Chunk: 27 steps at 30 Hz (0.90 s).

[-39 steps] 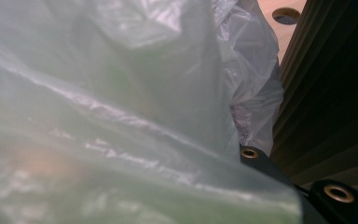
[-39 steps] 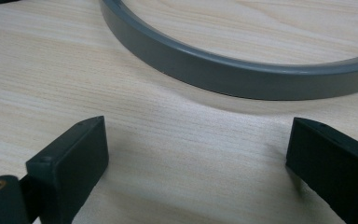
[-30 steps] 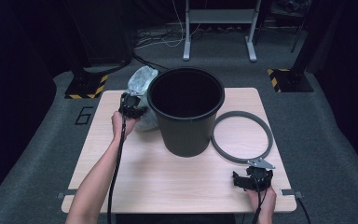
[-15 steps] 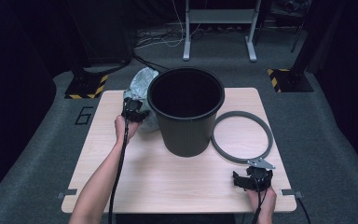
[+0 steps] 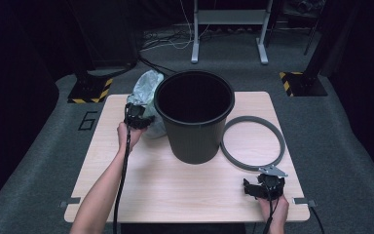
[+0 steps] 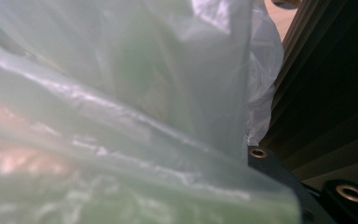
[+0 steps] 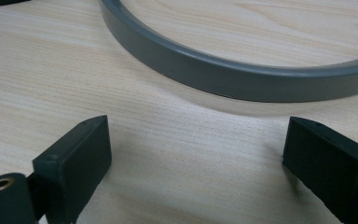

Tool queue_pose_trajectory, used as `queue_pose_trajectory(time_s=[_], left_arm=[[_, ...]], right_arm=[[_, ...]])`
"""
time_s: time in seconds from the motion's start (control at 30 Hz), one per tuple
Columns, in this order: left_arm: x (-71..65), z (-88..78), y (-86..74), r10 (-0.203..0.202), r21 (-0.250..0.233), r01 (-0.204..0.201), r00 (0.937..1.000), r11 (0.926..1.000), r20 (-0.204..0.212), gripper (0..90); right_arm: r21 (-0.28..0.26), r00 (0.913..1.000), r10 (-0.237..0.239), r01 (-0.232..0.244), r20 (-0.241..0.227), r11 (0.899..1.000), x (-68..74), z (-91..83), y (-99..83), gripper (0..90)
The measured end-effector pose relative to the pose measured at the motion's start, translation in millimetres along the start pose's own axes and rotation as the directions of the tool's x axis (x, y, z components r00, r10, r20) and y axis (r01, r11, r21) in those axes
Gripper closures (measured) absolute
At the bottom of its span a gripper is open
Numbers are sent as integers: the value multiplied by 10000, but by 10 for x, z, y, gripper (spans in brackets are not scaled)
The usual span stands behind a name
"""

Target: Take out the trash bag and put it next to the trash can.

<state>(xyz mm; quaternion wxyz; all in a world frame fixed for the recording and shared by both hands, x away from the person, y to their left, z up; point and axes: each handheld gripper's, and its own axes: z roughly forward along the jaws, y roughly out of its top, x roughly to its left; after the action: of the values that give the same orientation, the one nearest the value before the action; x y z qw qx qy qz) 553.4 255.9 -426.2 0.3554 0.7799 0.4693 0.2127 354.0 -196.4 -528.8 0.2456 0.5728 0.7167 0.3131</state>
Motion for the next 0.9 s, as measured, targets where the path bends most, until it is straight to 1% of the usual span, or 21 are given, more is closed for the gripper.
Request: queue_pose_trajectory(time_s=[0.07,0.13,0.2,0.33,0.4,0.47,0.53,0.6,0.63,0.67,0.7,0.77,0.8,0.87,0.9], left_arm=[[10,-10,-11,-4,-40,4,10000,10000,42,782],[24,-16,-19,-100,-41,100,9999,9999,106,762],[31,-24,-20,-125,-69,125,9999,9999,73,759],[30,-38,-18,-152,-221,156,9998,9996,158,772],[36,-46,-19,-136,-168,139,9998,9998,163,778],[48,-49,-23,-206,-216,210,9996,9995,199,771],[61,-57,-24,-289,-262,298,9991,9992,317,685],[64,-71,-22,-313,-173,319,9989,9993,339,582],[66,-77,-22,-329,-149,335,9988,9993,374,514],[69,-88,-24,-303,-98,307,9987,9995,420,495],[73,-98,-24,-363,-109,368,9982,9993,467,462],[80,-122,-27,-502,-46,505,9978,9987,433,349],[83,-140,-30,-546,40,545,9971,9985,523,308],[67,-178,-43,-685,-29,688,9960,9976,574,242],[61,-192,-48,-661,-54,666,9960,9978,605,192]], right_arm=[[2,10000,5,-5,1,10000,1,0,0,68],[3,10000,0,0,1,10000,0,0,0,68],[4,10000,-2,2,2,10000,1,0,0,68],[-8,10000,4,-4,9,10000,1,1,0,69],[-8,10000,5,-5,12,10000,1,0,0,69],[-8,10000,11,-11,14,10000,1,0,0,69],[-10,10000,8,-8,15,10000,1,1,0,70],[-7,10000,0,0,15,10000,1,1,0,70],[-9,10000,6,-6,16,10000,1,1,0,69],[-9,10000,9,-9,15,10000,1,1,0,69],[-8,10000,10,-10,16,10000,1,1,0,69],[-15,10000,26,-26,28,10000,2,1,0,70],[-15,10000,22,-22,29,10000,2,1,0,70],[-13,10000,29,-29,30,10000,2,1,0,70],[-11,10000,17,-17,28,10000,1,1,0,70]])
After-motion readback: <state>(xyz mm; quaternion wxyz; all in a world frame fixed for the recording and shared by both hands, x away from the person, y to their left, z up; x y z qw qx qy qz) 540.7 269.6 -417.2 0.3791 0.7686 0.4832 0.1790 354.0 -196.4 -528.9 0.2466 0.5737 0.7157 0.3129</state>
